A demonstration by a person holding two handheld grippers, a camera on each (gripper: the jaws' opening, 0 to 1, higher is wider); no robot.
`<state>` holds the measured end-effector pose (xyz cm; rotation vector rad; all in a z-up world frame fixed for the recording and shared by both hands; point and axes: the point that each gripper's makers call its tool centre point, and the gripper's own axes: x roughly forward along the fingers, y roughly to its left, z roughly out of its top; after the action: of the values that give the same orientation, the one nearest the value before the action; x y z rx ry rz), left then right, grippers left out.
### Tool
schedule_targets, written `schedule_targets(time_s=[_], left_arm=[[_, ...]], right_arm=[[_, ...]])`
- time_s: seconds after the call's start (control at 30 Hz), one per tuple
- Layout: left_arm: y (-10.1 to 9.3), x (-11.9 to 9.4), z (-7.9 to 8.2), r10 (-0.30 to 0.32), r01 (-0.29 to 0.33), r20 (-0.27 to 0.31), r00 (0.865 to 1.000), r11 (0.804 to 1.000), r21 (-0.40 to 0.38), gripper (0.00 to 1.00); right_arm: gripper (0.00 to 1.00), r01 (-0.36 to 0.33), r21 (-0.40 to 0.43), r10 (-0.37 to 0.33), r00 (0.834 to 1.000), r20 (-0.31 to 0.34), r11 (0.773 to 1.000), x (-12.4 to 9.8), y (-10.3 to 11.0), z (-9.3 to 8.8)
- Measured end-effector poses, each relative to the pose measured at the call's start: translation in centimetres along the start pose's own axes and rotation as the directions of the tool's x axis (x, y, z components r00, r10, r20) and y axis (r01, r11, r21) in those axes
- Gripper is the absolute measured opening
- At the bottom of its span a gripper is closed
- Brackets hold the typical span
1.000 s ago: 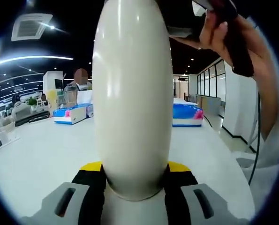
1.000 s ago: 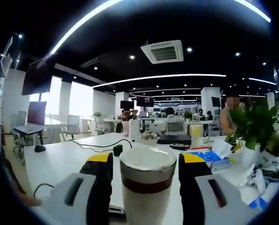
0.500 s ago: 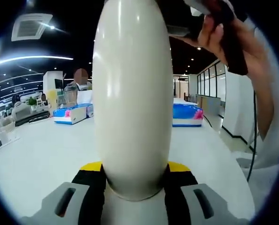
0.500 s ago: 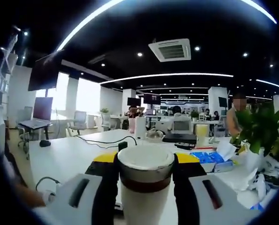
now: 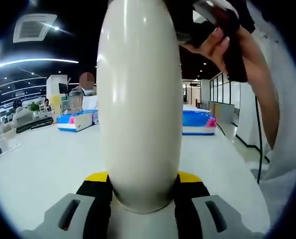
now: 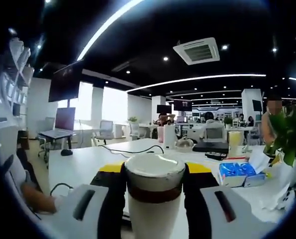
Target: Grasp the water cup twist off the cup lid place the cup lid on the table
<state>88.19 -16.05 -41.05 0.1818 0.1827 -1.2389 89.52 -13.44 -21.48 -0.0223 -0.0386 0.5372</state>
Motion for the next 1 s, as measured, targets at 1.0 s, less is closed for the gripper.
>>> schedule_targets(time_s=[1.0], left_arm=[[0.0, 0.3, 0.0, 0.001, -0.001, 0.0, 1.0, 1.0, -0.006, 0.51]], right_arm=[[0.48, -0.51, 0.084, 0.509, 0.86, 0.037, 0.856, 0.9, 1.9, 0.1]])
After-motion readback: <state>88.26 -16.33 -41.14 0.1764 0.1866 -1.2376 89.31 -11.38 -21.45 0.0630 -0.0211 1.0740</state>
